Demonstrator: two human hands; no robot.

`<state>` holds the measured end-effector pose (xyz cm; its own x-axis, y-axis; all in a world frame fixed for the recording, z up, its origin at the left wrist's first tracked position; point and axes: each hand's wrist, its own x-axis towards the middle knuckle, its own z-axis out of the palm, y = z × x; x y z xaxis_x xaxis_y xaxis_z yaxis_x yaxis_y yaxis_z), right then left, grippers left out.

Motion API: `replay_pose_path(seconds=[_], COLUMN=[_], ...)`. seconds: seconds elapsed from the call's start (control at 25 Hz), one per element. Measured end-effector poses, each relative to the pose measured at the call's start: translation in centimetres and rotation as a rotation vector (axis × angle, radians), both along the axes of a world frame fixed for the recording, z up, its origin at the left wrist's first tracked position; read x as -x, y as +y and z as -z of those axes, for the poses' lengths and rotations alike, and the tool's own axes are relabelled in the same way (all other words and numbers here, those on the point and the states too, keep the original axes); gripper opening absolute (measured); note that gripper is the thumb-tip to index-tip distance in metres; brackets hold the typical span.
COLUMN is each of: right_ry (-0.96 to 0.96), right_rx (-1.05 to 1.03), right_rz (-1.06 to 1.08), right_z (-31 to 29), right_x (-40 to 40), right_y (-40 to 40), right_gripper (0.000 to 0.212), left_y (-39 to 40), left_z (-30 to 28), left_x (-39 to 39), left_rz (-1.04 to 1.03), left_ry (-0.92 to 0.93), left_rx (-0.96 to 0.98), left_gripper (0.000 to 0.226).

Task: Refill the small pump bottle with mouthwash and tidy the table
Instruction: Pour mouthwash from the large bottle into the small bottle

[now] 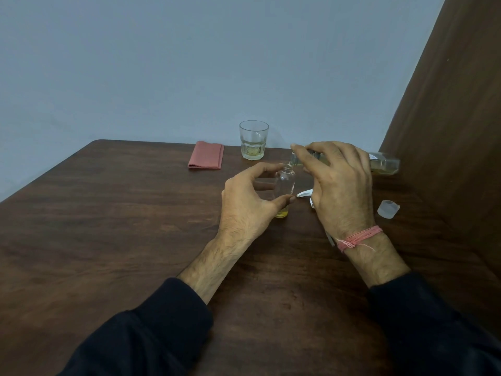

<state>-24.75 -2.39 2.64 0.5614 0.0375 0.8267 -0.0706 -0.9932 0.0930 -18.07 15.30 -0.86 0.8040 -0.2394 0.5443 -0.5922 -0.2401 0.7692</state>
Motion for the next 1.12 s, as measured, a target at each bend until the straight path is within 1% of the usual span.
replay_pose_path(seconds=[0.36, 0.56, 1.12], right_ry=[-0.013, -0.019, -0.010], right_rx=[0.000, -0.003, 0.000], right_rz=[-0.015, -0.022, -0.013], right_z=[-0.06, -0.02, -0.02], right_x=[0.04, -0.13, -0.10], right_y=[0.02, -0.13, -0.07], right_gripper=[0.071, 0.075, 0.074], left_y=[0.02, 0.07, 0.08], left_z=[-0.10, -0.22, -0.12], left_x=[0.09, 0.19, 0.01], left_rz=[-0.005, -0.012, 0.002], left_ry=[0.004, 0.012, 0.011], left_rx=[-0.003, -0.006, -0.004], left_gripper=[0.065, 0.065, 0.065])
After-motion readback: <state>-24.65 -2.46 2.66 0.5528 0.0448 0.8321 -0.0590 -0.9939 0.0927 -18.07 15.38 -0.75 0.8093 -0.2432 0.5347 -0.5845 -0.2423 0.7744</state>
